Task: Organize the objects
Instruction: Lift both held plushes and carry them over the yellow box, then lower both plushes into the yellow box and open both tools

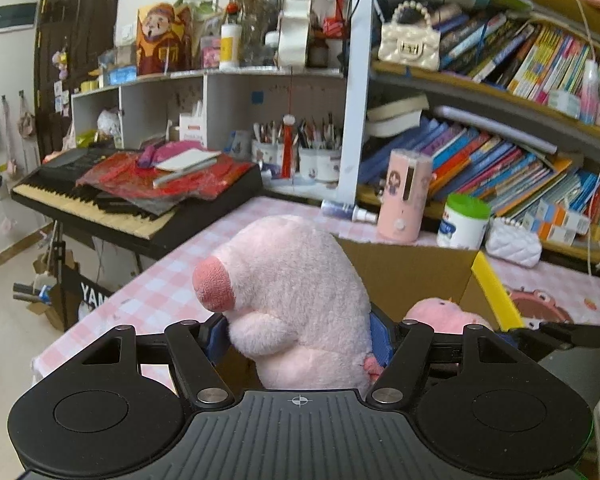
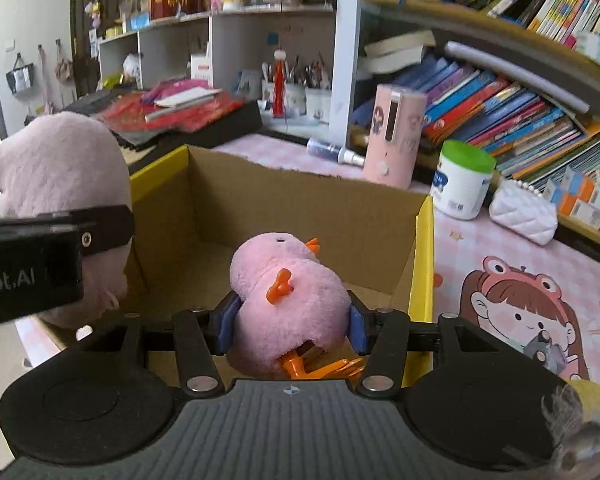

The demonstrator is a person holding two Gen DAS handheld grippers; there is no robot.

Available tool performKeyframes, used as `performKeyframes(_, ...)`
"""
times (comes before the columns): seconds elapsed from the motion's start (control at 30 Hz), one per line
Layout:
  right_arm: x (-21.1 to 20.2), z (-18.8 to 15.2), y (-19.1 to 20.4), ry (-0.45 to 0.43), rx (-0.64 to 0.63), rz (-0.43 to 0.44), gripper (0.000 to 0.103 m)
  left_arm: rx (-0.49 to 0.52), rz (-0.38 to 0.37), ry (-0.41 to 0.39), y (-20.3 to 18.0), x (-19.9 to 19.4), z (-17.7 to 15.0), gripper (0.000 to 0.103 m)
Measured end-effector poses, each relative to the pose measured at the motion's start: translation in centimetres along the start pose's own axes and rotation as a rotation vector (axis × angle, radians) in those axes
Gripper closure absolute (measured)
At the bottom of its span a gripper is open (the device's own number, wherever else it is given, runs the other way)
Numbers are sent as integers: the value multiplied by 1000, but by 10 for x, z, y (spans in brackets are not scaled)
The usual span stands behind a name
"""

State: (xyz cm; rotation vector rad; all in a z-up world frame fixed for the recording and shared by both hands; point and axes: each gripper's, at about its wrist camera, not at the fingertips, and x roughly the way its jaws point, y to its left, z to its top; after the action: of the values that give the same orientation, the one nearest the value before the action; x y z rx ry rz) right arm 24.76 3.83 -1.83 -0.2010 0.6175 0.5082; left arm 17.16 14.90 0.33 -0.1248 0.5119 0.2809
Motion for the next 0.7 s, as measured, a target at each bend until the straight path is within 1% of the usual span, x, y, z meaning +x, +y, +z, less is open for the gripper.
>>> performKeyframes(0.1,5,2,-4,2,-33,28,53,9,-1,27,-7,10,-1,36)
performKeyframes(0.27,13,5,-8,25,-133,67,53,33,-8,61,-19,23,-4,36)
performKeyframes(0.33,15,6,-12,32,-155,83,53,35,-6,78,-23,28,-5,36)
performKeyframes(0.5,20,9,-19,46,-195,109,53,17,1,101,-28,38,-3,36)
performKeyframes(0.63,23,11,-22,55,-220,127,52,-26,-3,131,-28,46,-4,35)
performKeyframes(0.7,23,11,-22,55,-220,126,52,-30,2,127,-28,46,-5,35)
